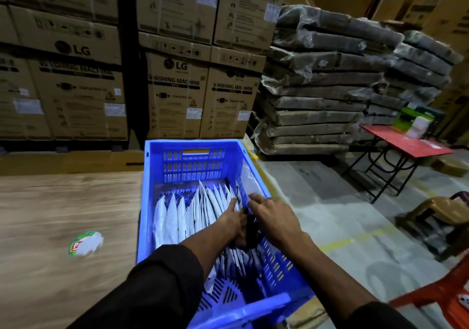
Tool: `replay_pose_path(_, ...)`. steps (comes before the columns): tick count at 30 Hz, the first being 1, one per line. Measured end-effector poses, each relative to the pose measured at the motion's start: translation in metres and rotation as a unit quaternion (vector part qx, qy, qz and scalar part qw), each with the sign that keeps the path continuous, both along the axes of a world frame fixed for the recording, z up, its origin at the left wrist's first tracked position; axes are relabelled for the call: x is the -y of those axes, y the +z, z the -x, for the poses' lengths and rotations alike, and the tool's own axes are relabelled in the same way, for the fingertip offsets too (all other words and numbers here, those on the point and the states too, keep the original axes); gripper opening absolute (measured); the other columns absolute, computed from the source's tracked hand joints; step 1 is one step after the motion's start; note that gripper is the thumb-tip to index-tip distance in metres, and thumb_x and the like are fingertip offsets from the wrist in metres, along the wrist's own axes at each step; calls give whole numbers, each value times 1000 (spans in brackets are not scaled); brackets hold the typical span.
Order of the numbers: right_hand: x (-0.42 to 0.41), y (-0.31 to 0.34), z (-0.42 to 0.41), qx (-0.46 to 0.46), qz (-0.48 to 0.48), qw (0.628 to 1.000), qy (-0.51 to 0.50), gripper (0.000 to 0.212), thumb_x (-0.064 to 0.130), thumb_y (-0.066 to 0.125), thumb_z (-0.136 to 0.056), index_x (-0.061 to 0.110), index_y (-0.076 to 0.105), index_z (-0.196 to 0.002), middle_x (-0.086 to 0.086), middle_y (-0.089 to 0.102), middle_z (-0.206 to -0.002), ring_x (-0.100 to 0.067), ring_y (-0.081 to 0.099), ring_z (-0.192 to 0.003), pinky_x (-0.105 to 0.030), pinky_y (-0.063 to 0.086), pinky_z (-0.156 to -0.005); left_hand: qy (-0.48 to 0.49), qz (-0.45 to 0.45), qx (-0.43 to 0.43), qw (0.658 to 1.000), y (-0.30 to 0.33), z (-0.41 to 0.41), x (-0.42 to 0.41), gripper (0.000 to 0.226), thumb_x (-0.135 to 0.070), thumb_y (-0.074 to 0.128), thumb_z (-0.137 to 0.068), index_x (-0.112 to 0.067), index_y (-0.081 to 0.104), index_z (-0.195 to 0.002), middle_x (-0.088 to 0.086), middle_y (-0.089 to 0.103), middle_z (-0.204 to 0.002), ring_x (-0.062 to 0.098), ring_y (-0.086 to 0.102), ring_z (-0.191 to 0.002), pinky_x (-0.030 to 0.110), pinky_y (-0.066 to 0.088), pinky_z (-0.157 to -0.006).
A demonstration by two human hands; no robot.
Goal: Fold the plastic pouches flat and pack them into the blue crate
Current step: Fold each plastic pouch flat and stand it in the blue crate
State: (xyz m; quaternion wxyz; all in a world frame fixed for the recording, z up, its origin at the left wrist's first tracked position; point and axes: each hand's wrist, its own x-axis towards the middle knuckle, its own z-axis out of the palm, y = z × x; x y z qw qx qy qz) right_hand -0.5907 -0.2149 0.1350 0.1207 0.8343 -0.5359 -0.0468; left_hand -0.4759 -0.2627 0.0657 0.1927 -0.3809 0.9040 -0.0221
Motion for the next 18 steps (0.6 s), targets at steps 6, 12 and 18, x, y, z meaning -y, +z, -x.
replay_pose_path(6,9,-25,-1,10,-23,1000,-6,25,19,51,-92,15,57,-116,-1,51,-140,-33,61,-111,-43,54,-76,17,8,31,999,-2,-9,-6,59,-37,33,-102,-34,23,-160,5,13,-169,29,-3,-156,75,-11,-113)
replay_pose_path(12,13,-36,-12,-5,-18,1000,-25,21,22,45,-96,18,59,-111,0,59,-122,-30,63,-106,-41,48,-71,38,5,1,999,0,-15,-16,58,-35,37,-97,-25,38,-154,9,27,-164,28,10,-153,74,-13,-112)
replay_pose_path(18,16,-40,-15,-9,-50,998,-43,31,25,50,-98,21,61,-126,4,55,-138,-27,37,-142,-39,51,-91,26,-15,-40,999,7,-26,-23,56,-42,31,-103,-20,43,-152,13,33,-161,29,10,-154,73,-12,-115)
